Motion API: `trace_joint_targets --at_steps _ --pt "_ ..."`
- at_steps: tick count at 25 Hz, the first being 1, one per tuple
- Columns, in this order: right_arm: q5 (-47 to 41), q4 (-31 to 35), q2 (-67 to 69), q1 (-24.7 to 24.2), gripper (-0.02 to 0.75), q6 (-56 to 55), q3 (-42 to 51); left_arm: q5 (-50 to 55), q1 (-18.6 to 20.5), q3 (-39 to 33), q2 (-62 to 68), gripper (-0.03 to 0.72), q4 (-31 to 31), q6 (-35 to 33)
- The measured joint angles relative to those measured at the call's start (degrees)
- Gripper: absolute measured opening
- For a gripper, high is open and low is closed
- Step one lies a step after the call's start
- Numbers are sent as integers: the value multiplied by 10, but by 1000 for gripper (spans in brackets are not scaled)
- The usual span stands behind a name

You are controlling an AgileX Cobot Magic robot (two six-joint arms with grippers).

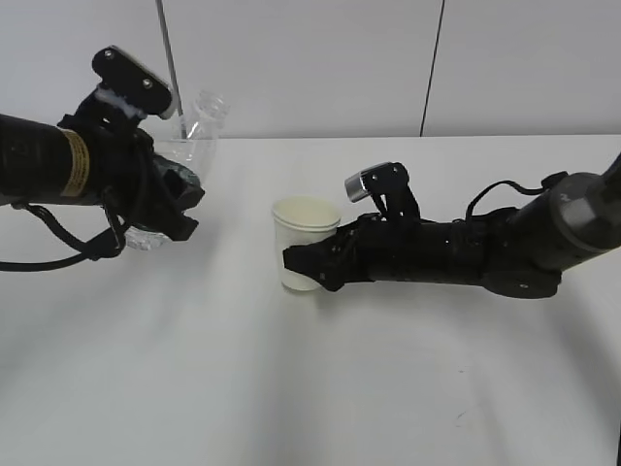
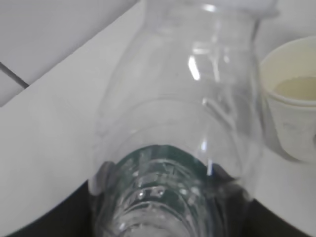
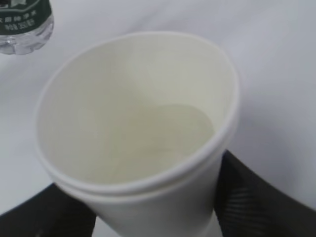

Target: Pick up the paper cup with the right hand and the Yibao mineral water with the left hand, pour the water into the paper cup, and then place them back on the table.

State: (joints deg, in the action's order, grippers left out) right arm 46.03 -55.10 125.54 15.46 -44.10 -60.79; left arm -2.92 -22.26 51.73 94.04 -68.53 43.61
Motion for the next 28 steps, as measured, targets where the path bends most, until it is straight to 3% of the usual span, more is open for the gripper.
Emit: trace_joint_targets --at_steps 6,18,28 --pt "0 5 0 -29 507 7 0 -81 43 0 1 353 35 1" --pt "1 30 0 -78 507 45 0 -214 91 0 99 353 66 -4" --pt "1 111 0 -78 507 135 0 -321 123 3 156 353 171 -107"
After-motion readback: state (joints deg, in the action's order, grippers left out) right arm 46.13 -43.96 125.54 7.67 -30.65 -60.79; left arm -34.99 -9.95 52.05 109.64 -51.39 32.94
